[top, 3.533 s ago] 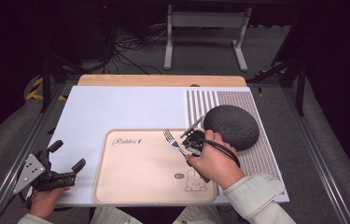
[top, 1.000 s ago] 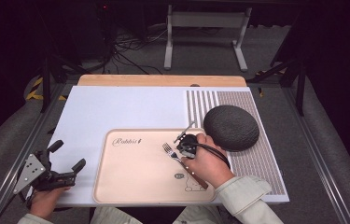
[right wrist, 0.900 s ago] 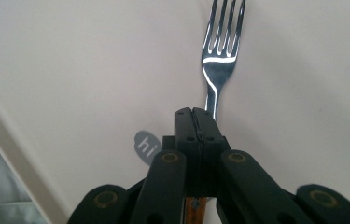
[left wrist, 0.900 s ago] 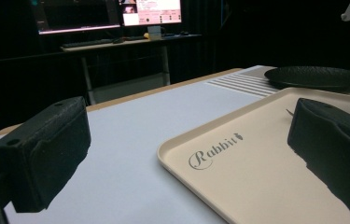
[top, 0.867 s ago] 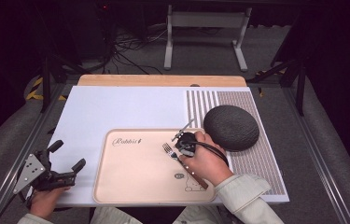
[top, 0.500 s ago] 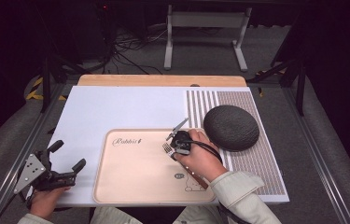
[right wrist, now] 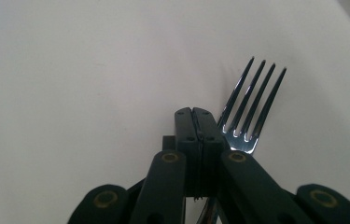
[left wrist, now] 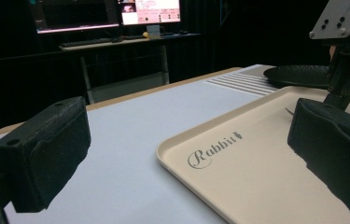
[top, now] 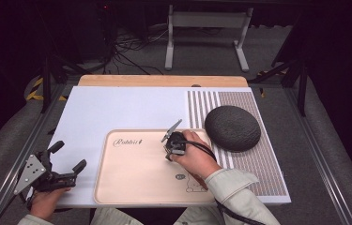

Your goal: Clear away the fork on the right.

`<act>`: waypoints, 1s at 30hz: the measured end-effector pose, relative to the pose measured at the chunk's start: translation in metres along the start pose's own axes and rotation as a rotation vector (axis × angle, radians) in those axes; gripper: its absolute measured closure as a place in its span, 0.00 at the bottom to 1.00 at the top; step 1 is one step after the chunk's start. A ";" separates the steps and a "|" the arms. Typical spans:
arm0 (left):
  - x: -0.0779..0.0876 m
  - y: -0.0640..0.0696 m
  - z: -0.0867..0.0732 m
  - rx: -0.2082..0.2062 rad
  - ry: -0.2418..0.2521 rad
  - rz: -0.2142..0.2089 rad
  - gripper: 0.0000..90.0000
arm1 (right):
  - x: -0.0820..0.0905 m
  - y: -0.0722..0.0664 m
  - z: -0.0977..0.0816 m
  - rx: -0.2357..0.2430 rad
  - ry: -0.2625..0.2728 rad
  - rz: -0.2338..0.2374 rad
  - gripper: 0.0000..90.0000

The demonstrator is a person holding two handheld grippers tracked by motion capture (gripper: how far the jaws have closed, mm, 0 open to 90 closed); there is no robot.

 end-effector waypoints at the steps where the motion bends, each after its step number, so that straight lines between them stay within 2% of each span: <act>1: 0.000 0.000 0.000 0.000 0.000 0.000 0.00 | 0.000 0.000 0.000 0.000 0.000 0.000 1.00; 7: 0.000 0.000 0.000 0.000 0.000 0.000 0.00 | -0.004 0.001 0.002 0.012 -0.020 -0.006 1.00; 15: 0.000 0.000 0.000 0.001 0.000 -0.001 0.00 | -0.007 0.005 0.002 0.006 -0.029 -0.018 1.00; 19: 0.000 0.000 0.000 0.001 0.000 0.000 0.00 | -0.007 0.007 0.002 -0.005 -0.029 -0.025 1.00; 26: 0.000 0.000 0.000 0.000 -0.001 -0.002 0.00 | -0.005 0.019 -0.001 -0.025 -0.026 -0.052 1.00; 30: 0.000 0.000 0.000 0.000 -0.001 -0.002 0.00 | -0.003 0.027 -0.004 -0.054 -0.026 -0.067 1.00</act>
Point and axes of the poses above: each handheld gripper's, and its own axes: x roughly backward along the jaws, z roughly out of its top, y roughly to its right, the point moved 10 cm from there along -x, roughly forward along the jaws, and after that the axes turned 12 degrees about -y, right-handed, at the moved point
